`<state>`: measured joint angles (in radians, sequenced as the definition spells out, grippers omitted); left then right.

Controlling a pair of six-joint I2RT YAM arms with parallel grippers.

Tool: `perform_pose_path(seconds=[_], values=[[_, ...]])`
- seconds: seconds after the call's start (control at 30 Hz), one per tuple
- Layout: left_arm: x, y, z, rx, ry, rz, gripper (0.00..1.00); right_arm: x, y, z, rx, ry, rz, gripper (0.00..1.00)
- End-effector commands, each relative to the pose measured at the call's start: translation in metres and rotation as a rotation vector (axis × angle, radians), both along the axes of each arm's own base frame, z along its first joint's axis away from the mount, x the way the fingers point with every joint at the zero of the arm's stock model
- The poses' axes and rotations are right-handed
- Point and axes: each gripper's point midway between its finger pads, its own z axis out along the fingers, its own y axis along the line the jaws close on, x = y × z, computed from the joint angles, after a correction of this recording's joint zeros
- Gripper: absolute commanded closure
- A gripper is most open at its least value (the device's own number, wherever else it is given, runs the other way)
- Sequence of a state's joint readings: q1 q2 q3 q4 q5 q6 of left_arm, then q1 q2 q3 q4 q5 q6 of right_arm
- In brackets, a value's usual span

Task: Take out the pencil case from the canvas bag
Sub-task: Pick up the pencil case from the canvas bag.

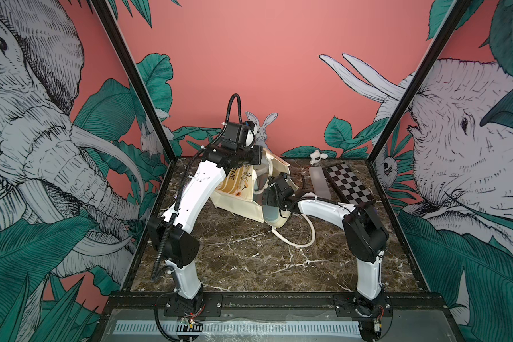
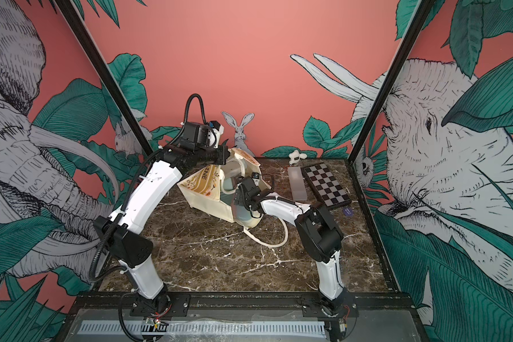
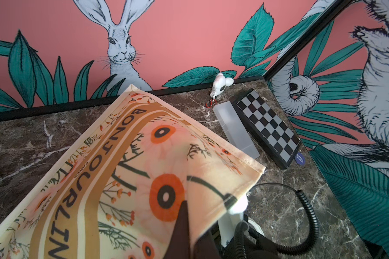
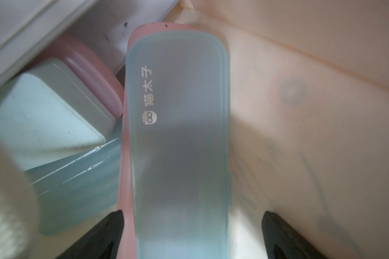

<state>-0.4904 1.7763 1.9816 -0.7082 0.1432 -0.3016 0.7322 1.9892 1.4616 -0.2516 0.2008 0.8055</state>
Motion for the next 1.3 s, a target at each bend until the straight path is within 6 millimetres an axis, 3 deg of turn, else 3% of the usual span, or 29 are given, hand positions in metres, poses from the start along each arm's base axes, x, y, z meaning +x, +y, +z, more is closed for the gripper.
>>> perform_pose_path(seconds=[0.0,0.47,0.83,1.1,1.27], values=[[-0.021,0.006,0.092,-0.156,-0.206,0.017,1.0,0.007,-0.005,-0.013,-0.034,0.022,-0.04,0.02],[-0.022,0.001,0.091,-0.155,-0.201,0.006,1.0,0.013,0.012,-0.042,-0.057,0.061,0.024,0.02],[-0.025,0.002,0.094,-0.164,-0.207,0.005,1.0,0.008,-0.001,-0.062,-0.166,0.108,0.012,0.06],[-0.026,0.004,0.091,-0.152,-0.202,0.011,1.0,0.007,-0.001,-0.058,-0.154,0.102,0.014,0.19],[-0.026,0.007,0.088,-0.137,-0.204,0.018,1.0,0.006,-0.002,-0.042,-0.139,0.076,0.035,0.23]])
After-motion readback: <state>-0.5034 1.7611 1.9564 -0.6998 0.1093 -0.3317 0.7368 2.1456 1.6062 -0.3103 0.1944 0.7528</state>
